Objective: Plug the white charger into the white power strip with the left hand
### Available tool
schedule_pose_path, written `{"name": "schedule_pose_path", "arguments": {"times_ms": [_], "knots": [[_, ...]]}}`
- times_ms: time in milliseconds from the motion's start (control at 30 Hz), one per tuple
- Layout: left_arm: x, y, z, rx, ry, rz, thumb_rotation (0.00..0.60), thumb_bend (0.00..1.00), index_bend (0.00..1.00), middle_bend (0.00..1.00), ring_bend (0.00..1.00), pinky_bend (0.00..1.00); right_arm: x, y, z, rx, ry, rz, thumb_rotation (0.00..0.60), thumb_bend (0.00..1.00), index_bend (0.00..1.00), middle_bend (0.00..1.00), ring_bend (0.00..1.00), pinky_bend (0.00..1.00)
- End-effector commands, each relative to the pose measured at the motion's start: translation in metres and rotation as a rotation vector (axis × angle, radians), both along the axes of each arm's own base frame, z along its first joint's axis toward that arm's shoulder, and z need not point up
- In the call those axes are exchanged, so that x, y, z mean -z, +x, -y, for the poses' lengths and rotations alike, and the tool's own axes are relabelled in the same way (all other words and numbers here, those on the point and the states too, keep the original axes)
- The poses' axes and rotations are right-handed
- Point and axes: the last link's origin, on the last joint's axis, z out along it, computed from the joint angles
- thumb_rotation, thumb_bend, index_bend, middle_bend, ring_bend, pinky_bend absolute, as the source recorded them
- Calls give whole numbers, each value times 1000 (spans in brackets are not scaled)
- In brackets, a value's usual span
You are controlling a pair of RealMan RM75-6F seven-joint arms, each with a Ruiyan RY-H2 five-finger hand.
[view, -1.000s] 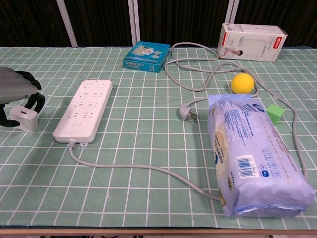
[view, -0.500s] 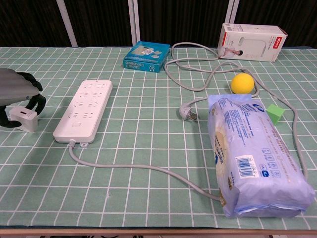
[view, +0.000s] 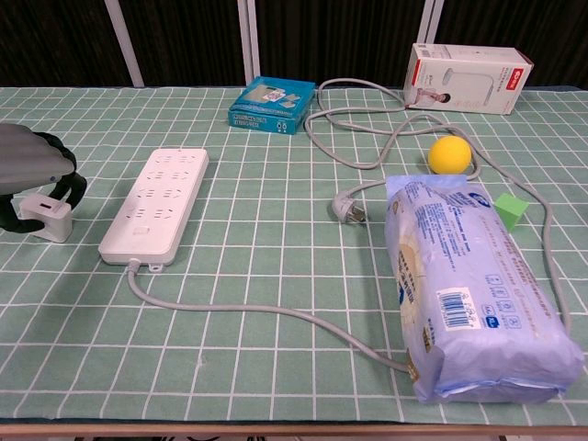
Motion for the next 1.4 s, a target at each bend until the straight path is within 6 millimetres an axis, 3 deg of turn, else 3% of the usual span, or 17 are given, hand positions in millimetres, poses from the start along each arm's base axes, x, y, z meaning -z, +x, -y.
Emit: {"name": "schedule_pose_path", "arguments": {"times_ms": [33,233,333,467,633,867,1400], "knots": [[-8,6,0,17,25,37,600,389,498,516,161,125,0,0,0,1,-2,3,600,129,7,0,0,0],[-39,28,3,67,108,207,600,389,531,548,197,150,0,0,0,0,-4,4,600,129,8,0,0,0],[-58,39,8,104,178,408,600,389,559,571,229,181,1,1,-1,-3,-4,6,600,130,8,0,0,0],[-66,30,11,98,210,614,600,389,567,569,233,185,1,2,-1,-3,-5,6,600,130,8,0,0,0],[-58,19,8,51,195,723,600,389,567,566,233,184,2,1,-1,0,-2,2,600,130,8,0,0,0],[-44,31,0,-13,123,756,600,387,566,565,233,178,3,0,0,2,3,1,600,130,7,0,0,0],[-30,65,-7,-58,57,543,600,387,566,566,233,167,2,0,-1,1,1,4,600,130,8,0,0,0]]}}
